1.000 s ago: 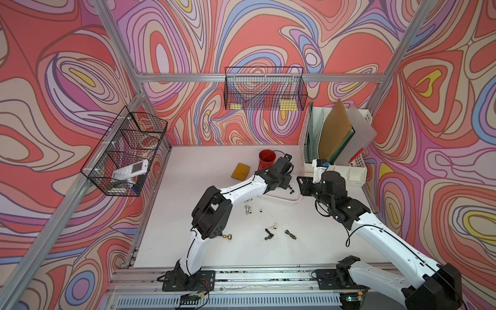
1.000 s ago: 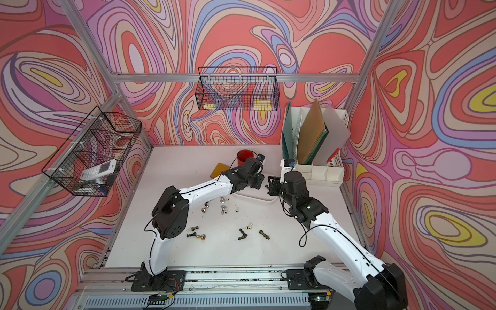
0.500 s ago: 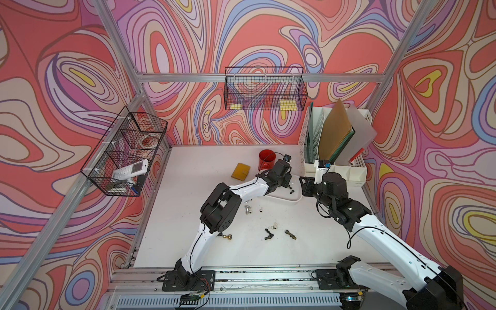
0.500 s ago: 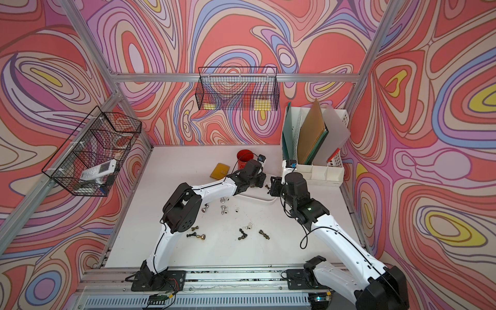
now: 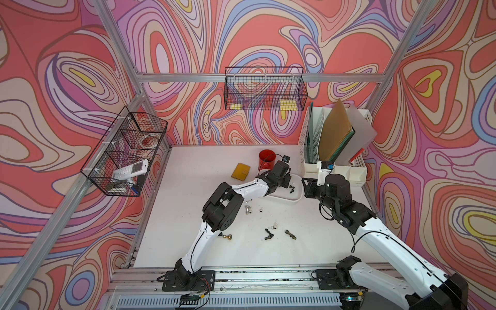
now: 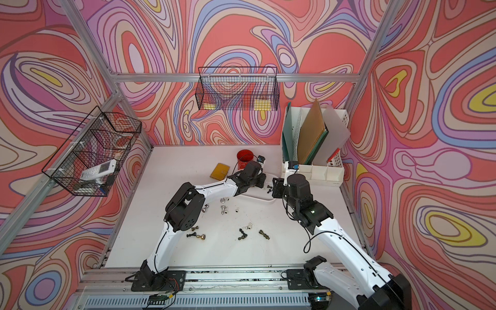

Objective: Put the chess pieces into the storage box
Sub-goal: Place the chess piece in the storage box, then pick up the chess piece at the center of the board.

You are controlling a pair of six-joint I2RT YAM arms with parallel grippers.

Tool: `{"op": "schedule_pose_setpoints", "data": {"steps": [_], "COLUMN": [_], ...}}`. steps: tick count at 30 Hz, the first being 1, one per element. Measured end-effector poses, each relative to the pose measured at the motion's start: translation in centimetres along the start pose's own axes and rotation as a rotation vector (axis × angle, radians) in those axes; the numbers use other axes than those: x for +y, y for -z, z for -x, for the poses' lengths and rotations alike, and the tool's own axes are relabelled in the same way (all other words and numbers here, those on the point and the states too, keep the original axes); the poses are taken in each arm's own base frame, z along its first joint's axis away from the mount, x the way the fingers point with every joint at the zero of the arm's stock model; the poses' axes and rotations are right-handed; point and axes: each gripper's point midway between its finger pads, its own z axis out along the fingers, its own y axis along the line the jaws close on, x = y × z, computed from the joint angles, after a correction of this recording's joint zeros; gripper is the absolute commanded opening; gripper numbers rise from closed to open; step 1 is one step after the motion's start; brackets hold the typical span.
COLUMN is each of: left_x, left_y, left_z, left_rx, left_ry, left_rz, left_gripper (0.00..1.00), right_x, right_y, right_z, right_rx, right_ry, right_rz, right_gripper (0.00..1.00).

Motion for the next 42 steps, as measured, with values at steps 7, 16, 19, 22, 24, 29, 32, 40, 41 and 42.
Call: {"op": "schedule_pose_setpoints", "data": {"steps": [7, 16, 19, 22, 24, 29, 32, 40, 41, 42], "left_x": [-0.1, -0.4, 0.3, 1.6, 2.5, 4.6, 5.6, 7.7, 7.8, 7.8], "left_y": [3.8, 16.0, 20.1, 23.2, 24.9, 29.3, 32.0, 35.3, 35.3, 35.3], "left_z": [2.4, 9.9, 8.9, 5.9, 3.3, -2.2, -4.4, -11.6, -12.3, -13.1], "left_rx": [-0.040, -0.162, -0.126, -0.054, 0.005, 0.127, 0.160, 0.272, 0.291, 0.312], "left_ry": [0.019, 0.057, 0.053, 0.043, 0.036, 0.019, 0.017, 0.092, 0.104, 0.121], "left_rz": [-0.014, -0.048, -0.037, -0.010, 0.013, 0.065, 0.085, 0.134, 0.135, 0.134], "left_gripper": [0.34, 0.34, 0.34, 0.34, 0.34, 0.35, 0.35, 0.35, 0.35, 0.35], "right_x": [-0.1, 1.2, 1.2, 1.4, 1.7, 2.1, 2.1, 3.0, 3.1, 3.2], "right_y": [1.5, 1.9, 1.7, 1.2, 0.7, -0.4, -0.8, -1.6, -1.7, -1.8], "right_z": [-0.4, -1.0, -2.7, -4.5, -5.7, -8.4, -9.5, -13.0, -13.6, -14.4], "right_rx": [0.021, 0.165, 0.241, 0.319, 0.368, 0.479, 0.525, 0.630, 0.643, 0.662], "right_ry": [0.008, 0.042, 0.050, 0.047, 0.041, 0.027, 0.024, 0.059, 0.067, 0.077], "right_rz": [0.007, 0.040, 0.048, 0.069, 0.089, 0.117, 0.121, 0.112, 0.106, 0.098], "right_gripper": [0.30, 0.30, 0.30, 0.32, 0.33, 0.34, 0.34, 0.34, 0.34, 0.34]}}
